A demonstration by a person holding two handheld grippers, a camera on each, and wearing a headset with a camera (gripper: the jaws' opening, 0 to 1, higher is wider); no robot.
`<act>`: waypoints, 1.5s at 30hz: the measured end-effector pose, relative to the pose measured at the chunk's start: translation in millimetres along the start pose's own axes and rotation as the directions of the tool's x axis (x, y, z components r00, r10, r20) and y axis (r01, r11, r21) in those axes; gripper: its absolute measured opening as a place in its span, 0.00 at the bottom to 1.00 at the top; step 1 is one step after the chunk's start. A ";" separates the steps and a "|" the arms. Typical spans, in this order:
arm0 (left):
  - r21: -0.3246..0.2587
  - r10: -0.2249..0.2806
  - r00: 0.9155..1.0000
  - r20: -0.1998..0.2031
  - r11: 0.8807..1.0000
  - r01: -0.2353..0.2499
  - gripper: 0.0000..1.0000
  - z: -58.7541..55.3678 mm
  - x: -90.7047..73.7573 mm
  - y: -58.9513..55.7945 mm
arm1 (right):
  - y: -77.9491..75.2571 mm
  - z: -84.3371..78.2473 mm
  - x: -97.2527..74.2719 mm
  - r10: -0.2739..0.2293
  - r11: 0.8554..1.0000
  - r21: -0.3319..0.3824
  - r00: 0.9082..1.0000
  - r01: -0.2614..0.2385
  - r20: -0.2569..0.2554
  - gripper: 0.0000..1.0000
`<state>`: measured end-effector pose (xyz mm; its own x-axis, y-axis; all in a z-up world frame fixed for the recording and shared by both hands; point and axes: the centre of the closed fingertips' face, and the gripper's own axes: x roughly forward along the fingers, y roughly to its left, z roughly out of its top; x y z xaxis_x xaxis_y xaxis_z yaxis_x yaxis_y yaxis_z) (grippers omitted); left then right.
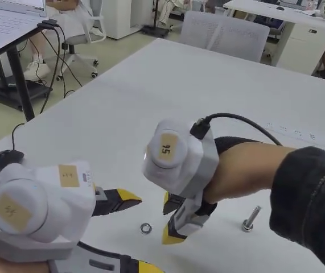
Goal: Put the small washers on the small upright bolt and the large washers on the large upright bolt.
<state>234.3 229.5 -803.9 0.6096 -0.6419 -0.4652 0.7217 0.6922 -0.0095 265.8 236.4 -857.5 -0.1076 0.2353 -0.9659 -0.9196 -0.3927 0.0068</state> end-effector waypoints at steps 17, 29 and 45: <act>-0.001 0.008 1.000 -0.005 1.000 -0.008 0.65 0.1 0.6 1.6 | -2.9 14.4 20.2 0.010 1.000 -0.024 1.000 -0.010 0.013 0.27; -0.002 0.007 1.000 -0.009 1.000 -0.007 0.65 0.4 1.4 1.2 | -1.3 15.5 22.3 -0.006 0.997 -0.075 1.000 0.005 -0.008 0.23; -0.001 0.012 1.000 -0.010 1.000 -0.012 0.65 1.1 1.9 3.1 | -4.0 13.8 21.8 -0.008 0.995 -0.096 1.000 0.007 -0.013 0.14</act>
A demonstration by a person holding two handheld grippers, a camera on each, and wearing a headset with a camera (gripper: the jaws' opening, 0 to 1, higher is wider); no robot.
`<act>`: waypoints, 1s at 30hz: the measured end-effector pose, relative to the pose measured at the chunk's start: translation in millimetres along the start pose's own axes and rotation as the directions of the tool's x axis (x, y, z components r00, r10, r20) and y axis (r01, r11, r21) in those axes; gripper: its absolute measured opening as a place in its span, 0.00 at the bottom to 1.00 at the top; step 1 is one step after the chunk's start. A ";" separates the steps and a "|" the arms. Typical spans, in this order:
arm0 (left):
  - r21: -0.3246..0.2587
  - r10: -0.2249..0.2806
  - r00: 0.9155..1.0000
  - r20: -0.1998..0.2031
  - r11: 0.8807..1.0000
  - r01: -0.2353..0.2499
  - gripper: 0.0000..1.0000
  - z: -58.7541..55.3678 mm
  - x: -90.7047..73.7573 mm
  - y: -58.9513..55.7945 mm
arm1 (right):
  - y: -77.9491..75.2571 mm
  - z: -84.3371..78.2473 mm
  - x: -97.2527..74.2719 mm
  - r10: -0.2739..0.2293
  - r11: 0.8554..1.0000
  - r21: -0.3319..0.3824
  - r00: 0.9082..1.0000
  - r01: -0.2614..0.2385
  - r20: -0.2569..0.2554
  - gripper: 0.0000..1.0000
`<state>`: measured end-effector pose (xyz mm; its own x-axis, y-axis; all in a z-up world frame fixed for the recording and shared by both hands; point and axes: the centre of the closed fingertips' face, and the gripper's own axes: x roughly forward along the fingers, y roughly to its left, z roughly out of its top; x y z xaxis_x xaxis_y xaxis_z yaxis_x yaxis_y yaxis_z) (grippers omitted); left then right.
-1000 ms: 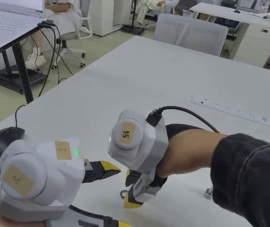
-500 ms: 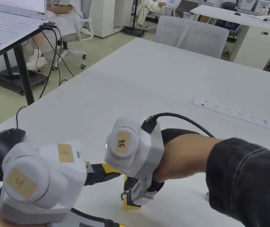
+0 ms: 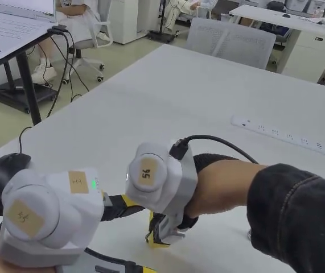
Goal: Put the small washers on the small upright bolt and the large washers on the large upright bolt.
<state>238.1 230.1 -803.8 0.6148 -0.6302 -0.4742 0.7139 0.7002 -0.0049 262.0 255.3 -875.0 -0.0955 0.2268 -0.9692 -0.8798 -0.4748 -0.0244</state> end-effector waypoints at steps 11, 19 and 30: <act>0.000 0.001 1.000 -0.002 1.000 -0.001 0.64 -1.5 -0.3 0.3 | 0.4 0.4 0.4 0.000 1.000 0.007 1.000 0.000 0.000 0.14; -0.002 -0.002 1.000 -0.003 1.000 0.002 0.64 -2.0 -0.4 0.1 | 1.3 -5.9 -1.6 0.007 1.000 0.026 1.000 -0.007 -0.018 0.14; 0.000 -0.006 1.000 -0.008 1.000 0.006 0.64 -3.0 0.3 -1.1 | 6.2 -23.5 -10.2 0.008 0.998 0.059 0.999 -0.006 -0.034 0.13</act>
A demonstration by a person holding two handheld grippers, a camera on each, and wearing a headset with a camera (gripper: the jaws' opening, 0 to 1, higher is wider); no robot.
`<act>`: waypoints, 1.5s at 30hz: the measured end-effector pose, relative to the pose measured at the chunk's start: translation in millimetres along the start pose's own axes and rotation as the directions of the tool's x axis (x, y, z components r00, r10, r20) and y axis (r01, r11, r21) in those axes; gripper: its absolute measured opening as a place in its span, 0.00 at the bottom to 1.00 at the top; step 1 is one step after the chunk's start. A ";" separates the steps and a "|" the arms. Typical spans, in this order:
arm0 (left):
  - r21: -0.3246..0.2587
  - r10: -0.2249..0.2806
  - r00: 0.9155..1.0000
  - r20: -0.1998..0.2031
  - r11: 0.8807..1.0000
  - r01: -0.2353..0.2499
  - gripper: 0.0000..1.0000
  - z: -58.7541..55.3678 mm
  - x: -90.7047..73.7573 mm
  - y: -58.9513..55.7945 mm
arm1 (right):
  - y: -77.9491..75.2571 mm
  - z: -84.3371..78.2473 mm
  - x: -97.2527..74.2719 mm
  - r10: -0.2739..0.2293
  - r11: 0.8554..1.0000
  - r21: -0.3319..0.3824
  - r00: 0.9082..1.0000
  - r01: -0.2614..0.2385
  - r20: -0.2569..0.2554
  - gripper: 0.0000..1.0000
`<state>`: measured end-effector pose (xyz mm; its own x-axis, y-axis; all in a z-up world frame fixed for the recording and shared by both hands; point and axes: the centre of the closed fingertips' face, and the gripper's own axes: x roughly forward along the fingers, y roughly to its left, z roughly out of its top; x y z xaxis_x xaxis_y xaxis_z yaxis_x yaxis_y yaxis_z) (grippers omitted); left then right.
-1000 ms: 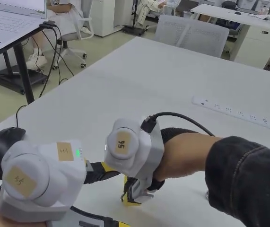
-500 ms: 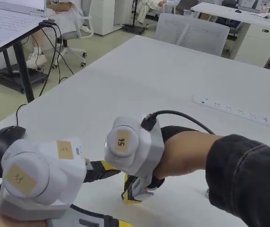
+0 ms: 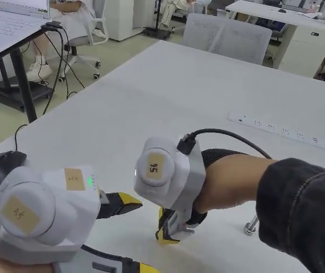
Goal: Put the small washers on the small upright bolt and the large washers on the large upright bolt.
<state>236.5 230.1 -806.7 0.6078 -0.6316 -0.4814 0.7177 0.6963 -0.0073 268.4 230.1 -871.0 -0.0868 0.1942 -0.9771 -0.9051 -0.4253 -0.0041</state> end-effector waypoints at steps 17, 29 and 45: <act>0.002 -0.007 1.000 -0.006 1.000 0.007 0.64 -0.6 0.7 -1.6 | 0.4 -33.1 -25.3 -0.033 0.996 0.080 0.999 0.032 0.006 0.13; 0.006 -0.013 1.000 -0.009 1.000 0.013 0.64 -0.9 1.9 -2.2 | 6.7 -56.9 -44.3 -0.074 0.986 0.151 0.997 0.069 0.030 0.13; 0.009 -0.013 1.000 -0.014 1.000 0.013 0.64 -2.5 2.0 -2.8 | 31.8 -93.2 -59.7 -0.110 0.964 0.248 0.993 0.099 0.031 0.13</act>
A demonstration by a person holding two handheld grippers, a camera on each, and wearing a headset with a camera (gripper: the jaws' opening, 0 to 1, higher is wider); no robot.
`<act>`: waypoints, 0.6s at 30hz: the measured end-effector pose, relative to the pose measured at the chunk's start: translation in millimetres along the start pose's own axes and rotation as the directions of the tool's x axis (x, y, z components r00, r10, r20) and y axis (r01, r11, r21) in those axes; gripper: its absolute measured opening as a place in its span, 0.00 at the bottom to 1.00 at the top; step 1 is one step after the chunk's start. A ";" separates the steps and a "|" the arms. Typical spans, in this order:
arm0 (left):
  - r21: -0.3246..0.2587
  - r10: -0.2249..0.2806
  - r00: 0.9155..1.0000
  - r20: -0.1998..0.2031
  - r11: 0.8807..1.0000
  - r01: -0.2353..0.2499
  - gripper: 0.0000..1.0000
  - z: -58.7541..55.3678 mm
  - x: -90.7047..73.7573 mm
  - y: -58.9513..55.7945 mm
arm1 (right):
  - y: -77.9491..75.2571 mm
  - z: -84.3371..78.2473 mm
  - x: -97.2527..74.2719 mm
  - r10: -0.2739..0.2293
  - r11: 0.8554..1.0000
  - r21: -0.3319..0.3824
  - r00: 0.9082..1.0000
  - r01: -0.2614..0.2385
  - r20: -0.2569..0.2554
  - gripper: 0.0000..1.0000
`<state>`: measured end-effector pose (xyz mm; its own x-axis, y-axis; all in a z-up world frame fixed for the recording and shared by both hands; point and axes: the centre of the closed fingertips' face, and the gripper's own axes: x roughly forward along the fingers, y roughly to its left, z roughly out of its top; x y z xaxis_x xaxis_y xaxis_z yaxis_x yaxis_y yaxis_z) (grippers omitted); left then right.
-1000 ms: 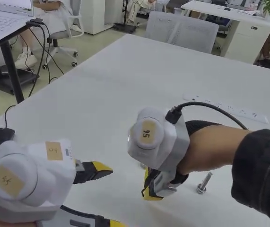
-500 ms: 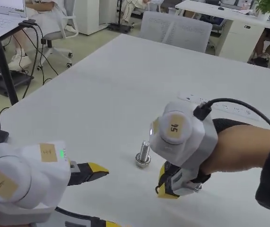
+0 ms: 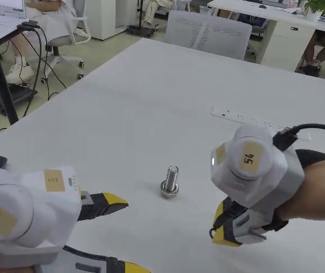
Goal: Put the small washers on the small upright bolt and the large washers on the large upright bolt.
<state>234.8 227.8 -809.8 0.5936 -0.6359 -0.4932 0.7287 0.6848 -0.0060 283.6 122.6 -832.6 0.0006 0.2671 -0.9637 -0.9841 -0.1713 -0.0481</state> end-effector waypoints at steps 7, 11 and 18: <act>0.001 -0.001 1.000 -0.003 1.000 0.001 0.64 -0.3 0.2 -1.0 | 3.7 -18.5 -3.9 -0.008 0.999 0.046 1.000 0.009 -0.005 0.13; 0.000 0.000 1.000 -0.003 1.000 0.000 0.64 -0.3 0.0 -0.9 | 2.1 -28.7 -7.4 -0.018 0.997 0.075 1.000 0.018 -0.009 0.13; 0.000 -0.003 1.000 -0.003 1.000 0.003 0.64 -0.3 0.0 -0.9 | -8.2 -43.5 -17.2 -0.043 0.991 0.124 0.999 0.045 -0.020 0.13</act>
<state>234.0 227.2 -810.1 0.5901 -0.6371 -0.4959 0.7308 0.6826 -0.0074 299.5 78.2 -827.0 0.0467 0.2551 -0.9658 -0.9975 -0.0402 -0.0589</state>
